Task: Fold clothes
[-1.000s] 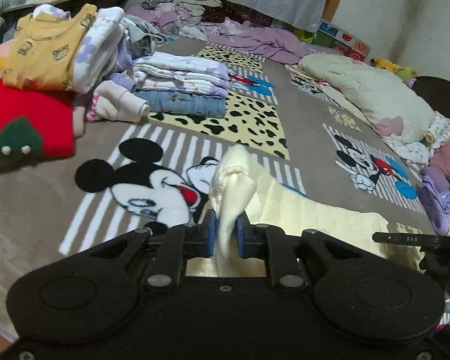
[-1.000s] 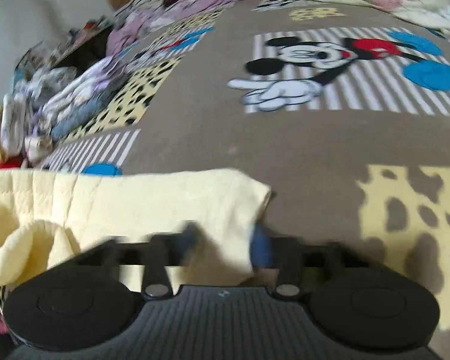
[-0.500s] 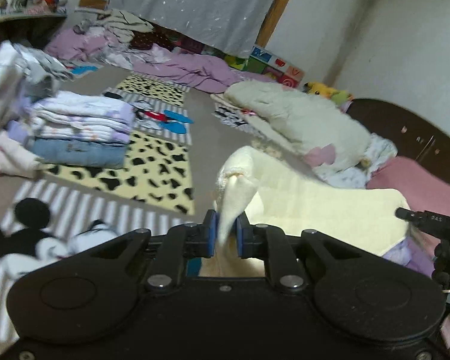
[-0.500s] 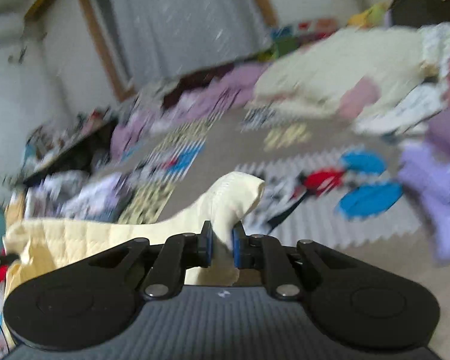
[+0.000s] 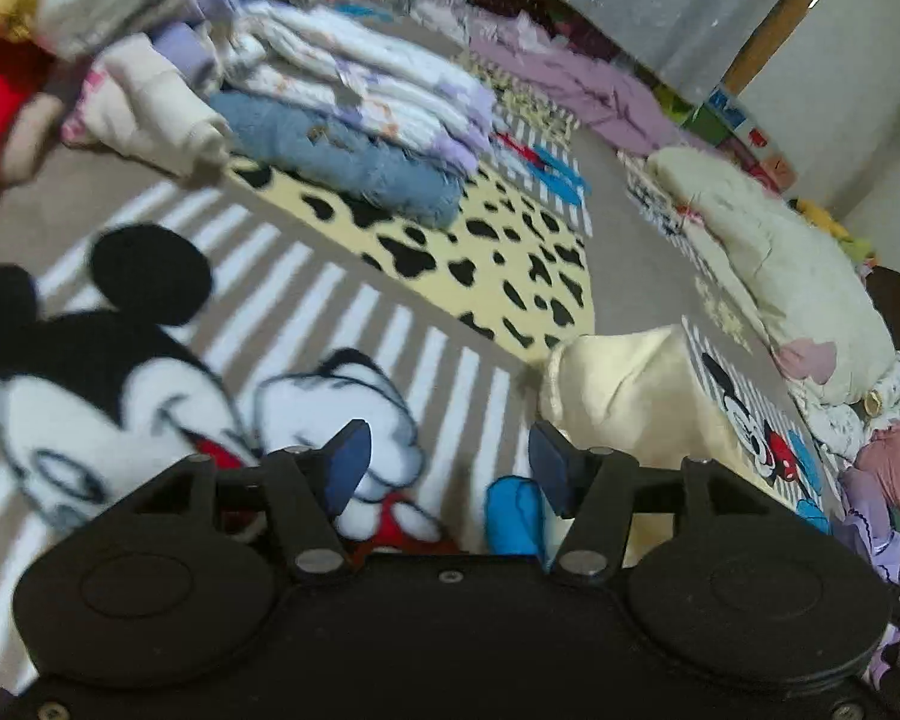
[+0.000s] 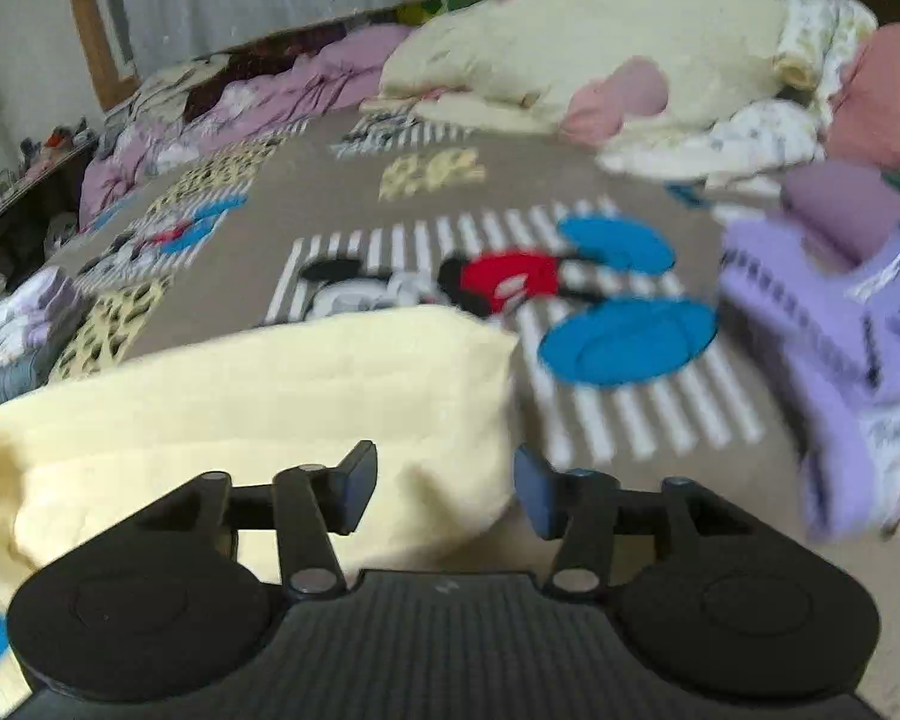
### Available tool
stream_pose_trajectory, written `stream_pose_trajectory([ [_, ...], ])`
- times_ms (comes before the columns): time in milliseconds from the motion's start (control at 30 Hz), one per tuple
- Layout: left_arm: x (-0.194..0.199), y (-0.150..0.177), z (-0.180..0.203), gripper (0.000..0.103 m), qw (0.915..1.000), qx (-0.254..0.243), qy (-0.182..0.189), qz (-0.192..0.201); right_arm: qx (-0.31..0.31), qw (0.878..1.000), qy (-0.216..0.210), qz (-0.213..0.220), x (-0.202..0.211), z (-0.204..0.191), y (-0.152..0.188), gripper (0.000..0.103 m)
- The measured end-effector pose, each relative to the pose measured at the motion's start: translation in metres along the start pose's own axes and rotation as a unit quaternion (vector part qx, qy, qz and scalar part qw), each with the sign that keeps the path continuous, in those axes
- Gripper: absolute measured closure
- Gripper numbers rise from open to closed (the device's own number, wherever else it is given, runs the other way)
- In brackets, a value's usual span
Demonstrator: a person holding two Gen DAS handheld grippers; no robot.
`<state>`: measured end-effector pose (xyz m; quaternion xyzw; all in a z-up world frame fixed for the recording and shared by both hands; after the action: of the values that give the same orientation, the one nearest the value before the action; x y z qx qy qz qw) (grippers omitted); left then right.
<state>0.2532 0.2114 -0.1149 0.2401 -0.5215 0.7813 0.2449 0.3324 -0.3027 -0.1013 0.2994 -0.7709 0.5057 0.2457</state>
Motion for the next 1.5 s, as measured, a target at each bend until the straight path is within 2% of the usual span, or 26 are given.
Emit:
stream_pose_trajectory([
  [33, 0.008, 0.002, -0.001, 0.046, 0.9999, -0.008, -0.006, 0.005, 0.000, 1.000, -0.008, -0.003, 0.003, 0.002, 0.008, 0.053],
  [167, 0.045, 0.007, 0.007, 0.046, 0.9993, -0.024, 0.015, 0.022, 0.004, 0.999, -0.039, -0.012, 0.034, 0.012, 0.037, 0.051],
  [233, 0.059, 0.008, 0.025, 0.044, 0.9983, -0.036, 0.039, 0.026, 0.009, 0.998, -0.059, -0.016, 0.059, 0.017, 0.051, 0.049],
  [300, 0.070, 0.009, 0.045, 0.037, 0.9961, -0.047, 0.068, 0.031, 0.015, 0.996, -0.083, -0.023, 0.083, 0.020, 0.065, 0.047],
  [400, 0.078, 0.012, 0.082, 0.035, 0.9923, -0.064, 0.103, 0.024, 0.024, 0.990, -0.132, -0.043, 0.120, 0.022, 0.090, 0.036],
  [500, 0.068, 0.008, 0.126, 0.033, 0.9865, -0.133, 0.091, 0.032, 0.058, 0.980, -0.175, -0.069, 0.146, 0.013, 0.117, 0.032],
  [600, 0.059, 0.004, 0.169, 0.033, 0.9757, -0.201, 0.078, 0.040, 0.093, 0.971, -0.201, -0.085, 0.159, -0.001, 0.136, 0.028],
  [700, 0.027, -0.009, 0.187, 0.033, 0.9767, -0.201, 0.073, 0.024, 0.115, 0.966, -0.213, -0.086, 0.166, -0.015, 0.142, 0.027],
  [800, -0.016, -0.015, 0.196, 0.033, 0.9821, -0.176, 0.059, -0.028, 0.151, 0.963, -0.198, -0.100, 0.162, -0.030, 0.149, 0.026],
  [867, -0.043, -0.013, 0.204, 0.033, 0.9815, -0.176, 0.057, -0.051, 0.176, 0.959, -0.188, -0.116, 0.157, -0.039, 0.159, 0.026],
  [967, -0.084, -0.004, 0.212, 0.033, 0.9812, -0.171, 0.027, -0.087, 0.216, 0.953, -0.164, -0.136, 0.148, -0.048, 0.172, 0.026],
  [1000, -0.097, -0.001, 0.215, 0.035, 0.9804, -0.170, 0.018, -0.097, 0.226, 0.951, -0.160, -0.140, 0.145, -0.049, 0.176, 0.026],
  [1033, -0.109, 0.003, 0.217, 0.041, 0.9795, -0.170, 0.008, -0.108, 0.229, 0.950, -0.158, -0.143, 0.143, -0.050, 0.179, 0.027],
  [1067, -0.118, 0.007, 0.218, 0.072, 0.9765, -0.181, -0.006, -0.117, 0.230, 0.948, -0.160, -0.148, 0.141, -0.050, 0.181, 0.029],
  [1100, -0.126, 0.011, 0.219, 0.079, 0.9732, -0.191, -0.019, -0.127, 0.230, 0.947, -0.164, -0.153, 0.140, -0.049, 0.182, 0.031],
  [1133, -0.122, 0.013, 0.218, 0.081, 0.9738, -0.191, -0.014, -0.122, 0.230, 0.946, -0.167, -0.155, 0.139, -0.050, 0.183, 0.038],
  [1167, -0.117, 0.014, 0.216, 0.091, 0.9744, -0.191, -0.009, -0.118, 0.233, 0.944, -0.170, -0.159, 0.139, -0.050, 0.184, 0.053],
  [1200, -0.113, 0.015, 0.215, 0.095, 0.9749, -0.191, -0.004, -0.114, 0.238, 0.941, -0.174, -0.164, 0.137, -0.051, 0.184, 0.064],
  [1233, -0.109, 0.017, 0.214, 0.096, 0.9755, -0.191, 0.001, -0.109, 0.245, 0.940, -0.173, -0.164, 0.137, -0.053, 0.185, 0.072],
  [1300, -0.089, 0.008, 0.204, 0.096, 0.9822, -0.164, 0.022, -0.090, 0.263, 0.937, -0.171, -0.155, 0.141, -0.057, 0.184, 0.079],
  [1333, -0.073, 0.001, 0.197, 0.097, 0.9859, -0.149, 0.039, -0.065, 0.270, 0.936, -0.171, -0.145, 0.146, -0.059, 0.180, 0.081],
  [1433, -0.028, -0.019, 0.181, 0.097, 0.9910, -0.112, 0.072, -0.010, 0.295, 0.936, -0.161, -0.104, 0.163, -0.066, 0.165, 0.085],
  [1500, 0.008, -0.030, 0.163, 0.097, 0.9914, -0.083, 0.097, 0.028, 0.320, 0.934, -0.144, -0.066, 0.175, -0.072, 0.149, 0.086],
])
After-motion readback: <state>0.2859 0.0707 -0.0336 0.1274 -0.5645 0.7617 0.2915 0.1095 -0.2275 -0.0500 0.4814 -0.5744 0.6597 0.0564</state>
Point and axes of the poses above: each gripper's, at about its wrist camera, not at the fingertips, and x roughly against the way its jaws point, z to its right, y to its underside, the point moved 1 cm from there along -x, roughly the way its jaws point, and after that the axes turned 12 degrees about -x, right-handed, at the moved point
